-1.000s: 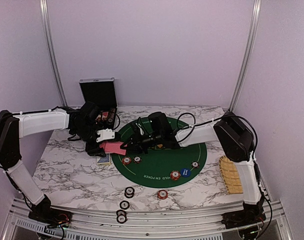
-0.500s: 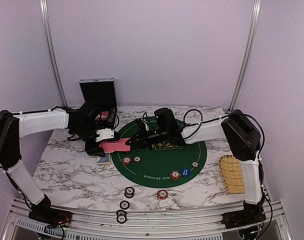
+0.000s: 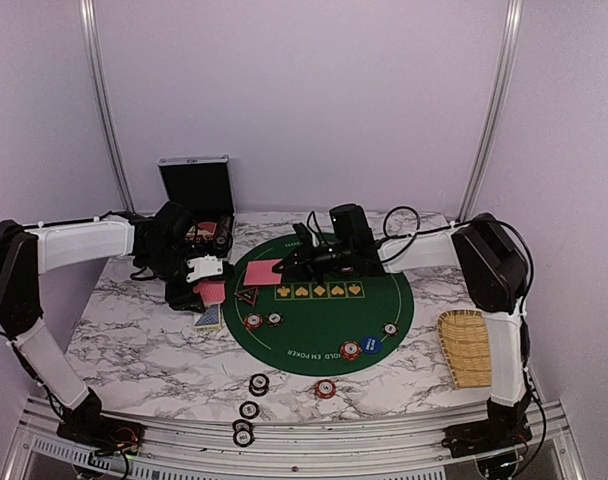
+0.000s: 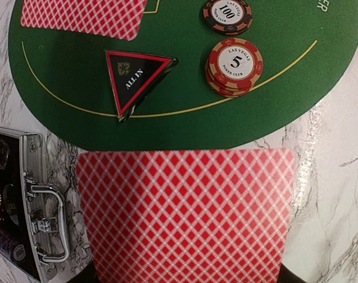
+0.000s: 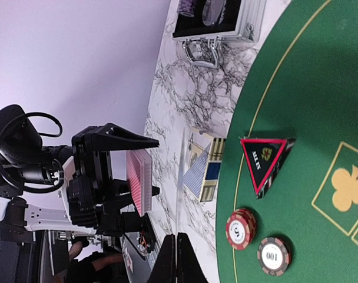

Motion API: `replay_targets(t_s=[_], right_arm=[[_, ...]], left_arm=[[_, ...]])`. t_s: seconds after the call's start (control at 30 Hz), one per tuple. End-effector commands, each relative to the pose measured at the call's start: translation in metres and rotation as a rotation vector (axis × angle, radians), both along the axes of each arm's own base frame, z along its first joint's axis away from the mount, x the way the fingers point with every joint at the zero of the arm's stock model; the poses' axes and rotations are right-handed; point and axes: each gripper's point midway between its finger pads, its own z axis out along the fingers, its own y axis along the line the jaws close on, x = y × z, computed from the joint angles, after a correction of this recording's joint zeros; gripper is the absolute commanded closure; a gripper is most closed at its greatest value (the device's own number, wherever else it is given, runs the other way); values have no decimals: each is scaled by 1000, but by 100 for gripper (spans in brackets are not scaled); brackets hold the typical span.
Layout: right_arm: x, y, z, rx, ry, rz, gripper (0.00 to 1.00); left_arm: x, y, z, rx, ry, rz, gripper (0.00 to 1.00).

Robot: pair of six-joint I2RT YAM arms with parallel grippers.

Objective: Distribute texas hold em gaming equipment

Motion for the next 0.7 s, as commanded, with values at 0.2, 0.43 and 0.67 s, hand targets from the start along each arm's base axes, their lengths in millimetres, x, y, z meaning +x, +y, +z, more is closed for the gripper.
replay_targets(t_s=[0.2, 0.43, 0.67], right_arm=[[44, 36, -41, -58, -13, -8, 100], [54, 53, -65, -113, -26, -24, 100], [52, 42, -80, -241, -55, -35, 82]], left_arm=[[-12, 4, 13, -21, 25, 19, 96], [-14, 3, 15, -25, 30, 23, 96], [-15, 3, 17, -28, 36, 28, 97]])
